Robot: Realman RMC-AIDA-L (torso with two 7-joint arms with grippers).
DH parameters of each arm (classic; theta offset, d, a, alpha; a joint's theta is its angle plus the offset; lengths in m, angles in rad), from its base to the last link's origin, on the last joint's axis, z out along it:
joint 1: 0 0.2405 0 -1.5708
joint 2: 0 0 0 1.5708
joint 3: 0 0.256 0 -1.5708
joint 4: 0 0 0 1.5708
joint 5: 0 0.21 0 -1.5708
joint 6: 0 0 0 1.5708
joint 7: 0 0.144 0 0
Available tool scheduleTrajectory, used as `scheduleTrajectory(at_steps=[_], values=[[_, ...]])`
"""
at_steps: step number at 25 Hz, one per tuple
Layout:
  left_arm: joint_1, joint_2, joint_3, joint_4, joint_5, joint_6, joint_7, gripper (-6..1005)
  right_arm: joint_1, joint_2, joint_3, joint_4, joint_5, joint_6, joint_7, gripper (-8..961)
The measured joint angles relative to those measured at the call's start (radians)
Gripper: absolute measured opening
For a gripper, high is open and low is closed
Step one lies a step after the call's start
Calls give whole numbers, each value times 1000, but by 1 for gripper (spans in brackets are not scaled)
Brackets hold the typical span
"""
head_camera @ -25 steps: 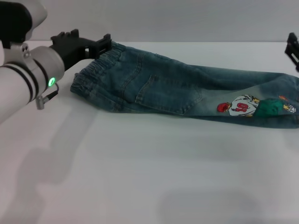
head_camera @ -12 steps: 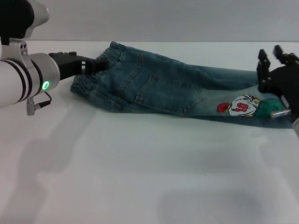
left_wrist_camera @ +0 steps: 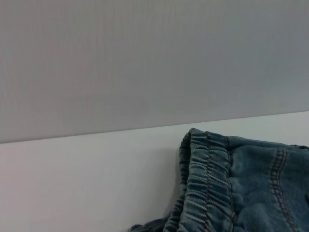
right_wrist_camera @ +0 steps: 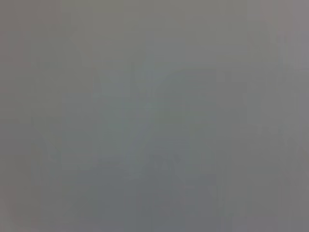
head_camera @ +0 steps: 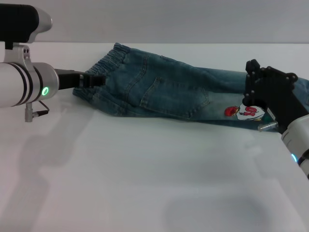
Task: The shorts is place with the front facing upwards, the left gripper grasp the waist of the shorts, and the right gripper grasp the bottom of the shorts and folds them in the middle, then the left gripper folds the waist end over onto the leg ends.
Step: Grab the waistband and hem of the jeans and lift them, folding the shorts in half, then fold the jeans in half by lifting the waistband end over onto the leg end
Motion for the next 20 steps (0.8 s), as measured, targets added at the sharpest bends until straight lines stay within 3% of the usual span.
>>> scheduleTrajectory(at_steps=[20], values=[[-90, 1, -36, 187, -39, 57, 39, 853, -14, -3, -26, 9, -2, 1, 2, 2]])
